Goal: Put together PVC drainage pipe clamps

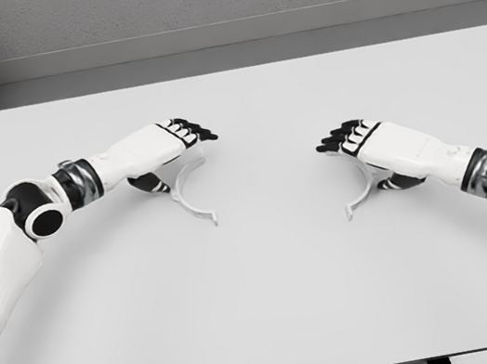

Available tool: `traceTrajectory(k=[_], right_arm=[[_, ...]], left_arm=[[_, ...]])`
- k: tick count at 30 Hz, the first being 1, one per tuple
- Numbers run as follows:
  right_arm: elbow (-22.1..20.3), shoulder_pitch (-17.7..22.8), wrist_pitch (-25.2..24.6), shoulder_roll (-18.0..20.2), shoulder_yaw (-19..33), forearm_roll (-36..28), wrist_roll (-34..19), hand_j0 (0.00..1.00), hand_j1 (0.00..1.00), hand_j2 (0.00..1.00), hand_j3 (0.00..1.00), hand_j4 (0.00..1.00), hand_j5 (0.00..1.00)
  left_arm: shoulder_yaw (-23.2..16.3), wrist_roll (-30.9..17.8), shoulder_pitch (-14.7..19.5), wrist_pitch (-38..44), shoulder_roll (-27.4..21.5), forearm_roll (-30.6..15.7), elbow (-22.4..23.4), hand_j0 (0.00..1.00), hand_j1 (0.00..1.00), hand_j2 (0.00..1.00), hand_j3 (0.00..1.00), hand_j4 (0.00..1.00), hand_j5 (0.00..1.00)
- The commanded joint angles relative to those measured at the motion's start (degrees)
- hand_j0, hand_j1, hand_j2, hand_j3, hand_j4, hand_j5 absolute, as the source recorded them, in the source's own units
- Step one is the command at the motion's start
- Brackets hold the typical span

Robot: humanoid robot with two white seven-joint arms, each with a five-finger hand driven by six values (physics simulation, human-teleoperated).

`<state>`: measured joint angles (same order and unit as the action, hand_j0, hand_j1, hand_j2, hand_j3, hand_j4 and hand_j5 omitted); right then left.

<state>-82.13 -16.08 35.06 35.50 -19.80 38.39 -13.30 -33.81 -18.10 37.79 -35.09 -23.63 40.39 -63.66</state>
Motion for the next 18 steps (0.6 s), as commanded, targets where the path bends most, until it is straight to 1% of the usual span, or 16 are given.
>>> traceTrajectory(k=[1, 10, 12, 18], right_arm=[[0.40, -0.09, -0.06, -0.08, -0.16, -0.25, 0.03, 1.00, 1.00, 1.00, 1.00, 1.00, 1.00], [0.22, -0.53, -0.06, -0.87, -0.51, -0.25, 0.03, 1.00, 1.00, 1.00, 1.00, 1.00, 1.00], [0.31, -0.79, -0.06, -1.14, -0.68, -0.25, 0.03, 1.00, 1.00, 1.00, 1.00, 1.00, 1.00], [0.22, -1.41, -0.06, -1.23, -1.30, -0.25, 0.03, 1.00, 1.00, 1.00, 1.00, 1.00, 1.00]], left_arm=[[0.06, 0.00, 0.00, 0.09, 0.25, -0.40, -0.06, 1.00, 1.00, 1.00, 1.00, 1.00, 1.00], [0.06, -0.09, 0.26, 0.09, 1.66, -0.40, -0.15, 1.00, 1.00, 1.00, 1.00, 1.00, 1.00], [0.14, -1.41, 0.35, 0.09, 2.27, -0.40, -0.15, 1.00, 1.00, 1.00, 1.00, 1.00, 1.00], [0.14, -2.99, 0.53, 0.09, 4.29, -0.40, -0.06, 1.00, 1.00, 1.00, 1.00, 1.00, 1.00]])
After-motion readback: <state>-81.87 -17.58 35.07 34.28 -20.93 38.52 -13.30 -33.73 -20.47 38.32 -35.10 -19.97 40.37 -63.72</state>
